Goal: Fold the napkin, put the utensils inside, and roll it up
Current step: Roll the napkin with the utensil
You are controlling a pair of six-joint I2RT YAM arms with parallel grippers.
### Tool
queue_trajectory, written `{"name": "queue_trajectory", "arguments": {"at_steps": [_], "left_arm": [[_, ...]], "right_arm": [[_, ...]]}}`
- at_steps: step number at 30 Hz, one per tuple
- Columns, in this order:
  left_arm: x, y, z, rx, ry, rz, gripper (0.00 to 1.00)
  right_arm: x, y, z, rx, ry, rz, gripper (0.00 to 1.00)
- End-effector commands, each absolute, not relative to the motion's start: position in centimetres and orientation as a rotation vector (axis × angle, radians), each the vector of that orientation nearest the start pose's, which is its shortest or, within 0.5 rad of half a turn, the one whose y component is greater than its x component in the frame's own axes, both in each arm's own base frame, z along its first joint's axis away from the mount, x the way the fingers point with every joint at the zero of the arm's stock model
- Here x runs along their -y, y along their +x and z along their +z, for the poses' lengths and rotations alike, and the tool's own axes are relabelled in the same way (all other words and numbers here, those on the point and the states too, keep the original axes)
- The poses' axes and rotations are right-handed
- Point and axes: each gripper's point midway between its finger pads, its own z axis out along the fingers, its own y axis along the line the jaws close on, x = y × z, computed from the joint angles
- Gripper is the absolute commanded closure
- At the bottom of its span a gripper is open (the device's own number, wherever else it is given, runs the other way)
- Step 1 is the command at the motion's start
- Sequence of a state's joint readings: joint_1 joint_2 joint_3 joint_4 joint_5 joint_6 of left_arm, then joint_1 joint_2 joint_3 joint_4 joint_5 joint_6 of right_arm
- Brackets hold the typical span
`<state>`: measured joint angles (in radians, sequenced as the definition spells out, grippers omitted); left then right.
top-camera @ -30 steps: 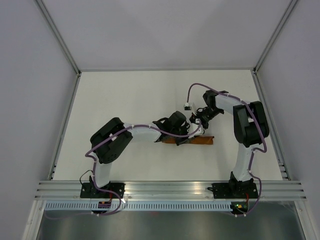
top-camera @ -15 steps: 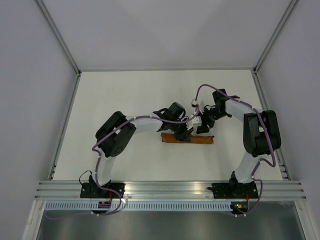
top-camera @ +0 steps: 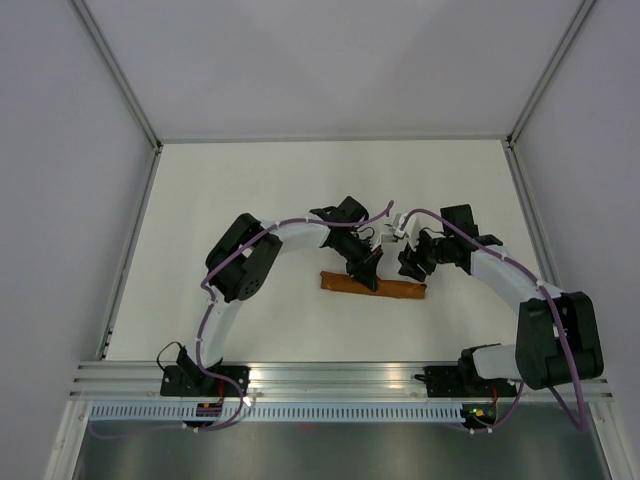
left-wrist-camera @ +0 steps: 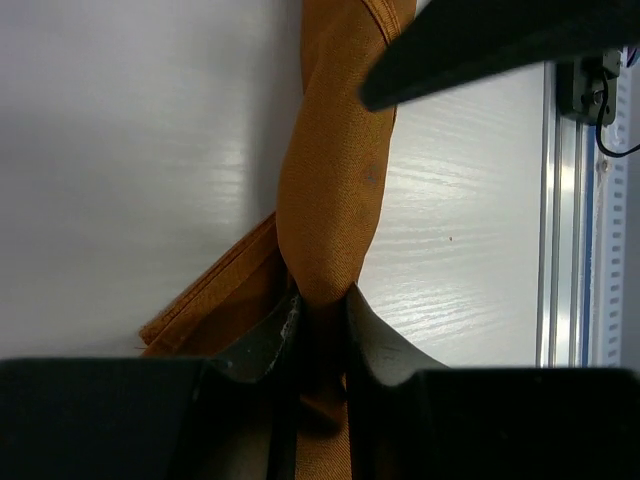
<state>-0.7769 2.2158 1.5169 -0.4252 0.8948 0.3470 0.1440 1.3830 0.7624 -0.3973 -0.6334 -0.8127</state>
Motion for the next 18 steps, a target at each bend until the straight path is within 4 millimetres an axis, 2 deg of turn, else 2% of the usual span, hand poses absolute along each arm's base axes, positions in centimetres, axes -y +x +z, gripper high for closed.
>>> {"name": "queue_trajectory", "arguments": {"at_steps": [1, 4, 7, 12, 16, 18], "left_arm": [[38.7, 23.9, -1.6, -2.274, 1.559, -1.245, 0.8], [38.8, 24.1, -1.5, -2.278, 1.55, -1.243, 0.8], [38.9, 24.2, -1.6, -2.287, 1.544, -1.234, 0.8], [38.8, 24.6, -1.4, -2.304, 1.531, -1.232, 0.79], [38.7, 24.6, -1.4, -2.324, 1.526, -1.234, 0.78], [38.8, 24.7, -1.5, -2.332, 1.528, -1.228, 0.77]], "right_arm": [[-14.3, 29.0, 8.7, -1.809, -1.318, 0.523, 0.37], [-13.8, 30.4, 9.2, -1.855, -1.24, 0.473, 0.35], [-13.6, 30.7, 9.0, -1.87, -1.261, 0.496, 0.36], [-13.7, 30.3, 9.1, -1.86, -1.27, 0.506, 0.36], [-14.2, 28.6, 9.9, -1.771, -1.352, 0.489, 0.35], [-14.5, 27.7, 9.5, -1.762, -1.397, 0.476, 0.35]]}}
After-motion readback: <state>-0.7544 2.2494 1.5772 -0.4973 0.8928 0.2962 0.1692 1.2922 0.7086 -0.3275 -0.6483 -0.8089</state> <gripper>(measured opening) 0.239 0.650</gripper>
